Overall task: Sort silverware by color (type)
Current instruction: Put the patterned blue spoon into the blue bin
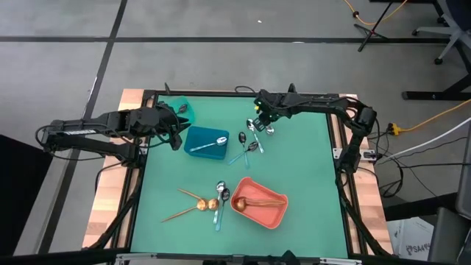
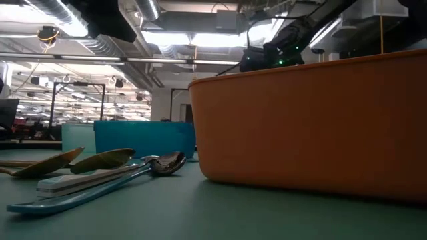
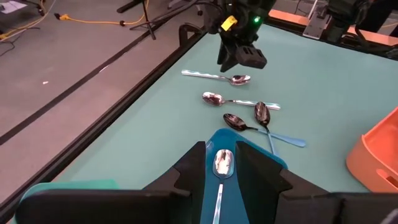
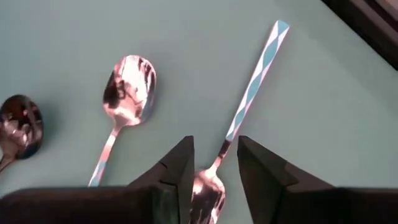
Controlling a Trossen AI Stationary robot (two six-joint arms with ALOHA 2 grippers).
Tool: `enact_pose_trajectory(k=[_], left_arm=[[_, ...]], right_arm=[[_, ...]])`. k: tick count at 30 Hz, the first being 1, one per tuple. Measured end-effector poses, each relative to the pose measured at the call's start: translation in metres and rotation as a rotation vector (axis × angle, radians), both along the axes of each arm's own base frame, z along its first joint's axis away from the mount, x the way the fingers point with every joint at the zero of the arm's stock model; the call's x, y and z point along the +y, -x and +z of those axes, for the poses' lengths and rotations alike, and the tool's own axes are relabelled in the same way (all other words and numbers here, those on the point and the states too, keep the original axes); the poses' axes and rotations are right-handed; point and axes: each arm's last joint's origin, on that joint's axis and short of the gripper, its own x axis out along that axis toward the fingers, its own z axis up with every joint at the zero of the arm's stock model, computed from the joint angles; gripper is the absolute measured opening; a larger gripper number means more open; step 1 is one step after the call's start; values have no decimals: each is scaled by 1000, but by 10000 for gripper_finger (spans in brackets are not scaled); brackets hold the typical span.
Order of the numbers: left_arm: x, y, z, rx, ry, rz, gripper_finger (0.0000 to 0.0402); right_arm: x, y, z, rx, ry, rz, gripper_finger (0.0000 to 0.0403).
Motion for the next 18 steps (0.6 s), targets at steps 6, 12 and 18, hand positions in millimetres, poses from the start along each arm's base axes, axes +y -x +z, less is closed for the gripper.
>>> enact_pose_trajectory(k=[6, 12, 18], left_arm=[[0, 0, 0, 0, 0, 0, 80], [0, 0, 0, 0, -1, 1, 80], [0, 0, 0, 0, -1, 2, 80]], right_arm=[[-8, 7, -10, -19, 11, -29, 113], [-13, 12, -20, -66, -4, -34, 113], [-10, 16, -31, -73, 6, -33, 113]])
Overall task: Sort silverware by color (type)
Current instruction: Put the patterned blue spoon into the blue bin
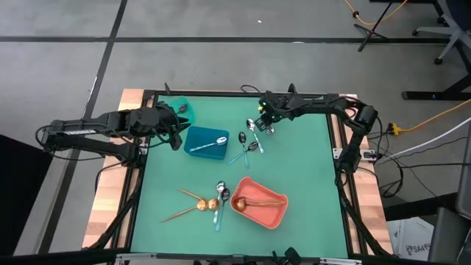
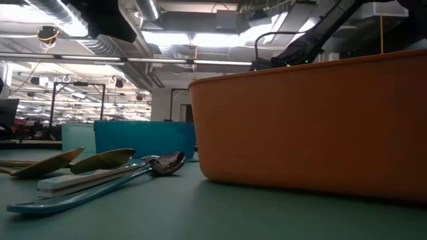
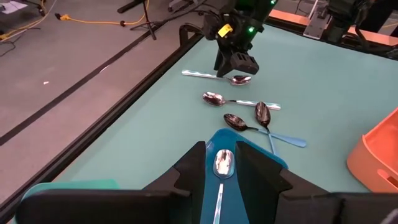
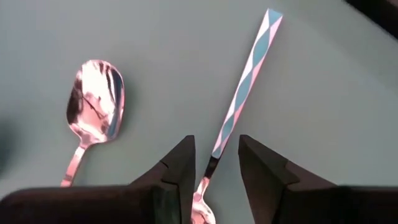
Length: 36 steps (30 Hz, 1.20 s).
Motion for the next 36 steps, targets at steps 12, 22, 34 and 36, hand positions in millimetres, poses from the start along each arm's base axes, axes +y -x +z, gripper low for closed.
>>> enact_pose_trajectory(k=[12, 22, 34, 36], left_arm=[[0, 0, 0, 0, 1, 0, 80], [0, 0, 0, -1, 2, 0, 80], [0, 0, 0, -2, 4, 1, 80], [0, 0, 0, -2, 3, 1, 80]], right_arm=[[1, 0, -21, 13, -20, 8, 113], [1, -2, -28, 22, -28, 10, 107], [0, -3, -29, 36, -2, 77, 5], [0, -4, -27, 43, 7, 102, 7]])
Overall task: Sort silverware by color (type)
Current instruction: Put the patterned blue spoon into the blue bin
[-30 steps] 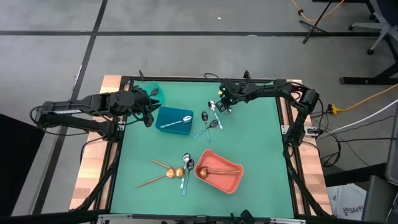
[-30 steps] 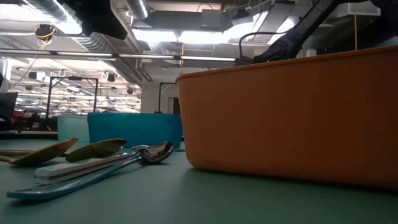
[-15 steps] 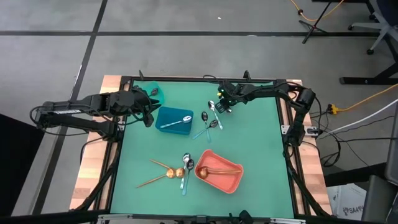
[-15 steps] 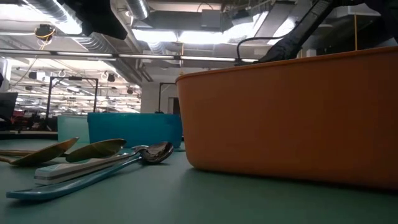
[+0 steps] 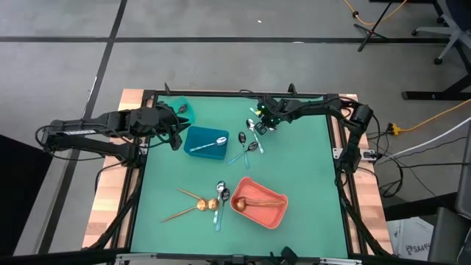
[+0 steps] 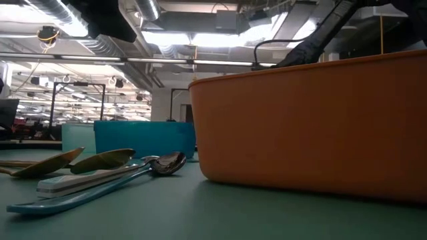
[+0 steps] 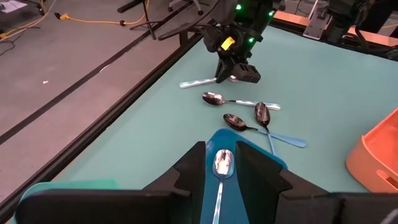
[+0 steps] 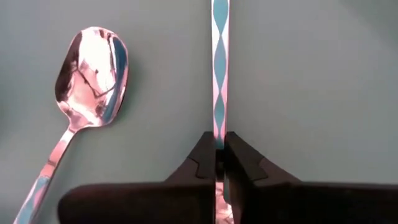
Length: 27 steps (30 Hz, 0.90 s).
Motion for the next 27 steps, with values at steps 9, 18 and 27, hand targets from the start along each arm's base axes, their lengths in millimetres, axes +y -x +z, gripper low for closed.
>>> enact_pose_trajectory(k=[9, 18, 27], left_arm=[[0, 0, 0, 0, 0, 0, 80], [0, 0, 0, 2, -2, -2, 80], [0, 0, 0, 2, -2, -2, 80]], right_arm=[[-11, -19, 33, 23, 44, 105, 4], [-22, -54, 104, -156, 134, 240, 1], [11, -96, 159, -382, 334, 523, 1]])
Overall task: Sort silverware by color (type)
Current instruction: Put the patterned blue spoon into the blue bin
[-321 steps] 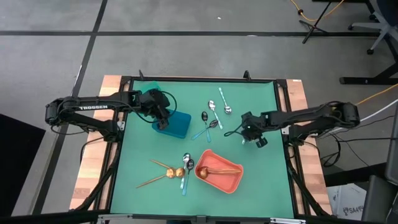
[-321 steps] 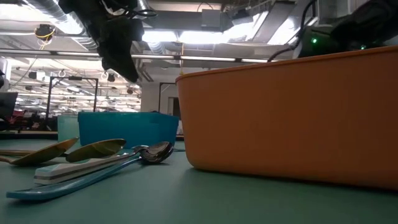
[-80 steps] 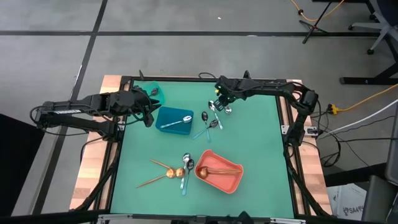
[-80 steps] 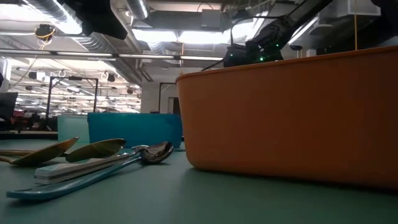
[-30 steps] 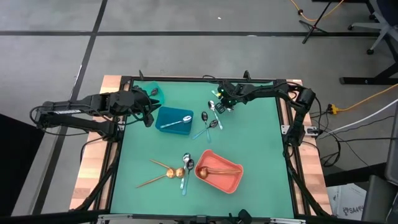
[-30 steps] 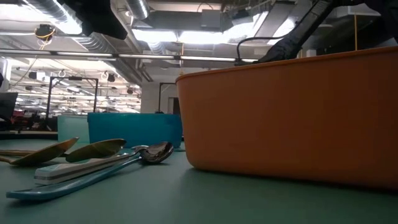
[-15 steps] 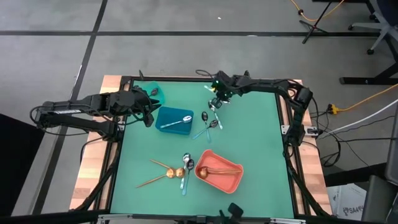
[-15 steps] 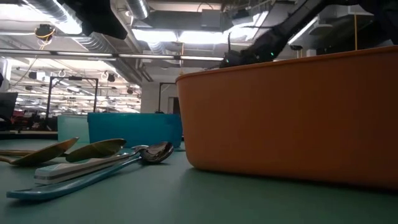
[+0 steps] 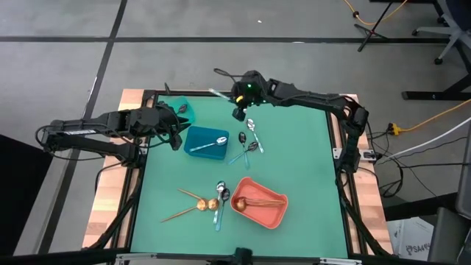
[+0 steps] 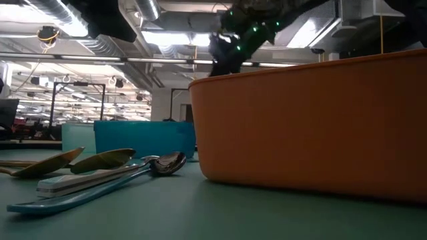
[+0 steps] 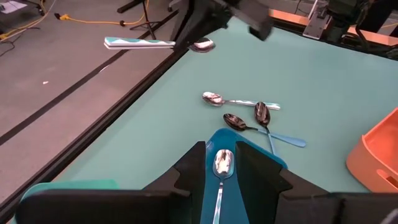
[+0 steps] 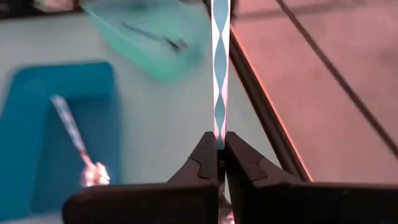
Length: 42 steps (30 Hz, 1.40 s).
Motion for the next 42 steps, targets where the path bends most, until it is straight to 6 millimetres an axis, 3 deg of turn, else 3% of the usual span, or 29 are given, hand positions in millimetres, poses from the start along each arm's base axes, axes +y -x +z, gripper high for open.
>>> enact_pose_trajectory(k=[8, 14, 21, 35, 42], left_arm=[[0, 0, 0, 0, 1, 0, 80], [-2, -1, 0, -4, 33, -52, 80], [-4, -2, -1, -10, 86, -135, 80], [-4, -2, -1, -9, 82, -135, 80], [-4, -2, -1, -9, 82, -135, 80]], right_arm=[[46, -22, 3, -46, 111, 231, 0], [73, -41, -16, -45, 160, 346, 0], [90, -63, -53, -18, 202, 464, 0], [90, -82, -119, 55, 183, 546, 2], [91, -81, -121, 62, 179, 548, 2]])
